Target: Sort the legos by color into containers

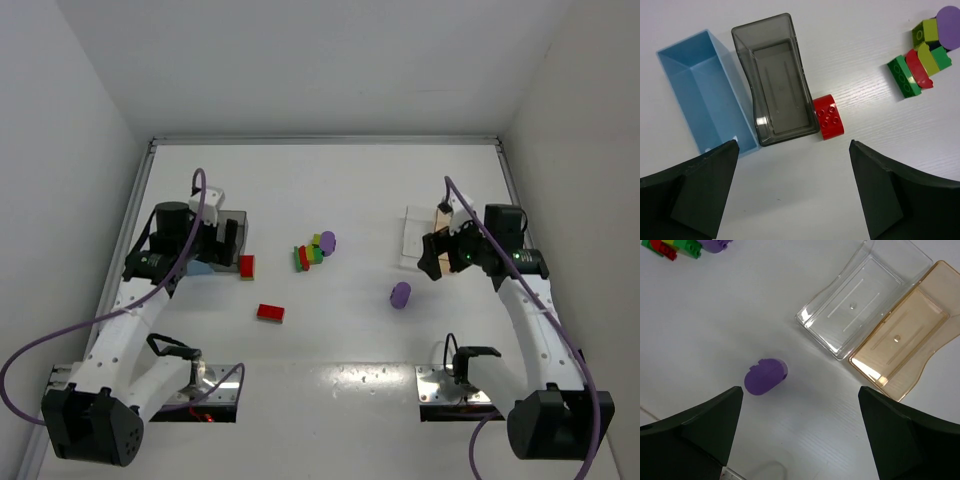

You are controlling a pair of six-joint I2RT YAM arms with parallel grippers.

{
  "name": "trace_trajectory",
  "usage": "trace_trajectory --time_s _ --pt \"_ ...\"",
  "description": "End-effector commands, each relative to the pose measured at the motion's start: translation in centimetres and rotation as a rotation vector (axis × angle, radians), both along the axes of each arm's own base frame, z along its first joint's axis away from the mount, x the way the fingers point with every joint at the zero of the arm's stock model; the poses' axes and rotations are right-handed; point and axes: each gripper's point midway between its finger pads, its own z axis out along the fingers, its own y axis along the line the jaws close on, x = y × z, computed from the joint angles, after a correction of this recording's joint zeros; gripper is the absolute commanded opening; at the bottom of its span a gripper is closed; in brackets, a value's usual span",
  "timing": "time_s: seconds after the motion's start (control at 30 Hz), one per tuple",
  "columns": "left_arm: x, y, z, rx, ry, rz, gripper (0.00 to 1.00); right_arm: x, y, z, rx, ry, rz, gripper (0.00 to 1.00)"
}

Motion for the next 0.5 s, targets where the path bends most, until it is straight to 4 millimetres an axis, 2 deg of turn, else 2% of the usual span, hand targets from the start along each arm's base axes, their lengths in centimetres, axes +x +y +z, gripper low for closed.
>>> trace_trajectory --time_s 0.0,0.13,0.27,0.33,0.47 --pt "0.1 -0.9 0.2 0.006 -0.023 -0.073 0.99 -0.8 0.8 0.2 -0.012 -0.017 0.093 1.0" --pt "0.0 -1.2 0.5 0.015 -0.04 -0.108 0.99 -1.7 1.0 -0.4 -0.045 -0.006 0.159 1.0" --pt "0.3 -1.2 1.4 0.022 -0.062 -0.113 0.99 -3.7 2.4 -1.1 -0.069 0.029 0.319 1.0" --pt "0.4 -1.2 1.2 0.022 -0.052 -0.114 0.99 -4.6 2.7 -1.8 -0.084 0.059 0.371 1.0" --pt "1.3 -0.9 2.6 0.033 -0.094 -0.094 0.99 -6.1 3.4 -3.2 -0.156 0.117 0.511 0.99"
